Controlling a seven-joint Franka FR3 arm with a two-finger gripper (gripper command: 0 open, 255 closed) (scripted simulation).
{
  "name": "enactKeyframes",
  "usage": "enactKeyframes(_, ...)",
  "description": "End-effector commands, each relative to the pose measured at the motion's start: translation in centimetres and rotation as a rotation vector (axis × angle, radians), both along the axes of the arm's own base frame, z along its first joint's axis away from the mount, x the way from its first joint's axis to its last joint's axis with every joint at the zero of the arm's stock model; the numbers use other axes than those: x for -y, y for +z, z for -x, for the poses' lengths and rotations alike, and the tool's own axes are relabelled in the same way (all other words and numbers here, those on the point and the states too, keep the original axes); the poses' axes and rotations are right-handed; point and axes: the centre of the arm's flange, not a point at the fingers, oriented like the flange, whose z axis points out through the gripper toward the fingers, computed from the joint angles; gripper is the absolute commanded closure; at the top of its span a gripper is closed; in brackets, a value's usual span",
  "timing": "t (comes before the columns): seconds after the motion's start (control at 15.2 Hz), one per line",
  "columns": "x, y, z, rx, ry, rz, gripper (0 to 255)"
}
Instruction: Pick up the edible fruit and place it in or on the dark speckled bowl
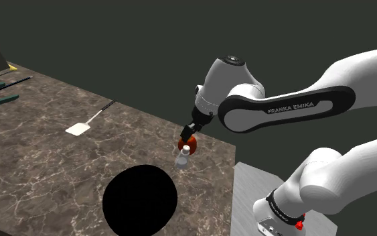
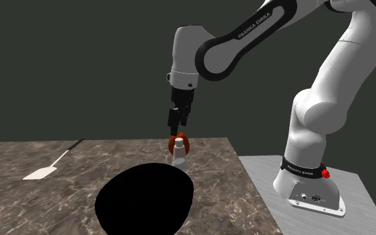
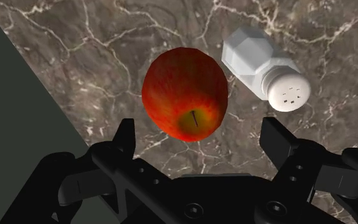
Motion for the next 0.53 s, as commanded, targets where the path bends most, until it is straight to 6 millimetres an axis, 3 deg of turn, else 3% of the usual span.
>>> enactKeyframes(0.0,0.0,0.0,0.0,0.0,0.0,0.0,0)
enactKeyframes(0.07,0.0,0.0,0.0,0.0,0.0,0.0,255)
enactKeyframes(0.46,0.03,-0.01,0.0,0.0,0.0,0.0,255)
